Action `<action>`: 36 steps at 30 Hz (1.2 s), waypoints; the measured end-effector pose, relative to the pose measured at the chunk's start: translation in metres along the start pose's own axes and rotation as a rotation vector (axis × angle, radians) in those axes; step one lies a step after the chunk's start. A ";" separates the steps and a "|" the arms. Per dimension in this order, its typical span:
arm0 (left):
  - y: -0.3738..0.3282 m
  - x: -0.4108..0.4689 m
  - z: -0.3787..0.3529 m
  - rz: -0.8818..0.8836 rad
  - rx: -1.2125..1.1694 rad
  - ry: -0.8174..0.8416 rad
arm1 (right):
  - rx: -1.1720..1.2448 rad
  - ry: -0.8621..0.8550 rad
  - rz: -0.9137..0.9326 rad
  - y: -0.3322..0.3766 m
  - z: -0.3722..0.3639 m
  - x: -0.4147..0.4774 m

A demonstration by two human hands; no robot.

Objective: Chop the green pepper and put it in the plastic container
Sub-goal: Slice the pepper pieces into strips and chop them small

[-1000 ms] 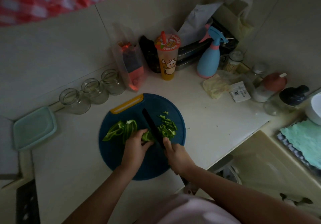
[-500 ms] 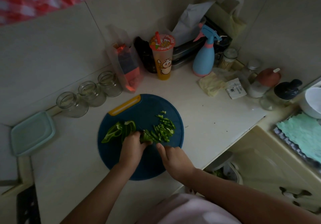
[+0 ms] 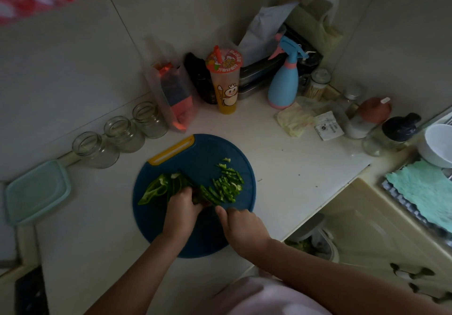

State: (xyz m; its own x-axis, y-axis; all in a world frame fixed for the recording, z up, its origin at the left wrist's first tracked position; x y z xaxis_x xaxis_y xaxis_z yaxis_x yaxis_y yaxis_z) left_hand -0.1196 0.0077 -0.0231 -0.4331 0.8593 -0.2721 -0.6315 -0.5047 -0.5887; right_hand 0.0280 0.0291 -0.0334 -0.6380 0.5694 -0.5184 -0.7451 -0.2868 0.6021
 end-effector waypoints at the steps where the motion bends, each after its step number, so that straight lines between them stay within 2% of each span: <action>1: -0.001 0.000 0.001 0.001 0.004 -0.002 | -0.041 -0.006 -0.007 0.001 0.000 0.000; 8: -0.001 0.001 0.001 -0.026 0.000 0.007 | -0.002 0.010 -0.026 0.002 -0.003 0.004; 17: -0.002 0.003 -0.002 -0.063 -0.119 0.056 | 0.313 0.084 -0.039 -0.010 -0.003 0.013; 23: 0.002 0.008 -0.005 -0.041 -0.132 0.108 | 0.474 0.207 -0.150 -0.017 -0.006 0.015; 31: 0.007 0.014 -0.007 0.010 -0.125 0.163 | 0.620 0.225 -0.192 -0.020 -0.020 0.019; 33: 0.012 0.013 -0.010 0.027 -0.128 0.164 | 0.590 0.203 -0.182 -0.017 -0.020 0.023; 36: 0.018 0.012 -0.012 0.050 -0.145 0.147 | 0.419 0.115 -0.112 -0.008 -0.011 0.028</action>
State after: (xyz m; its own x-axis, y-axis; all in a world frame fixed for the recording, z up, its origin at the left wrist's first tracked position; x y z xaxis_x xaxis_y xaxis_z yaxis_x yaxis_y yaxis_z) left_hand -0.1287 0.0096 -0.0460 -0.3564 0.8417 -0.4056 -0.5080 -0.5389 -0.6720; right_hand 0.0143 0.0387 -0.0593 -0.5926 0.4834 -0.6443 -0.6832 0.1220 0.7200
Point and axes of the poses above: each hand's wrist, its own x-axis towards the middle knuckle, its own z-axis out of the back of the hand, y = z × x, the point moved 9 cm from there along x, towards the middle knuckle, and after that the axes turned 11 degrees about y, right-handed, at the moved point
